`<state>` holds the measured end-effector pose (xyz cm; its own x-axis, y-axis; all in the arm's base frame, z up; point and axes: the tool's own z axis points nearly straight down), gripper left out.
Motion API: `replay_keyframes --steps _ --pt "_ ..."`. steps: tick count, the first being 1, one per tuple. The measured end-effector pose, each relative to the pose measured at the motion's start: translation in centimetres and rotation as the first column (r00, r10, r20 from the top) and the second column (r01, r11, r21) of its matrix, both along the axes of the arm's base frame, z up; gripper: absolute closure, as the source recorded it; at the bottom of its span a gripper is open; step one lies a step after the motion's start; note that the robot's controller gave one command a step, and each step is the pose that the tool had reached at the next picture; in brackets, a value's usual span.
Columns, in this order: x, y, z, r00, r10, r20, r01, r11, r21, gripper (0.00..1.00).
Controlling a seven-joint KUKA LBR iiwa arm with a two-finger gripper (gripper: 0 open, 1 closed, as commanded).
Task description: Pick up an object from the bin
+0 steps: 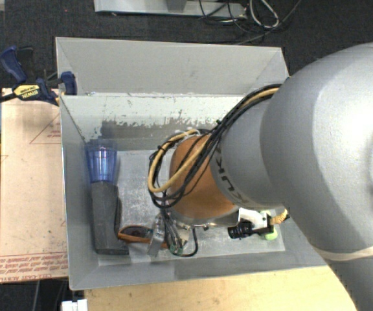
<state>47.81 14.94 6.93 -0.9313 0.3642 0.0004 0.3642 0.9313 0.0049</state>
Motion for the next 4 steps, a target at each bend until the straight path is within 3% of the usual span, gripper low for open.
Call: replay_keyframes --steps 1,3,4 --pt "0.0 0.0 0.0 1.0 -0.001 0.0 0.001 1.0 0.0 1.0" --pt "-0.1 0.0 4.8 1.0 0.001 -0.003 -0.001 1.0 0.001 1.0" --pt "-0.1 0.0 3.8 1.0 0.0 -0.006 0.0 1.0 0.0 1.0"
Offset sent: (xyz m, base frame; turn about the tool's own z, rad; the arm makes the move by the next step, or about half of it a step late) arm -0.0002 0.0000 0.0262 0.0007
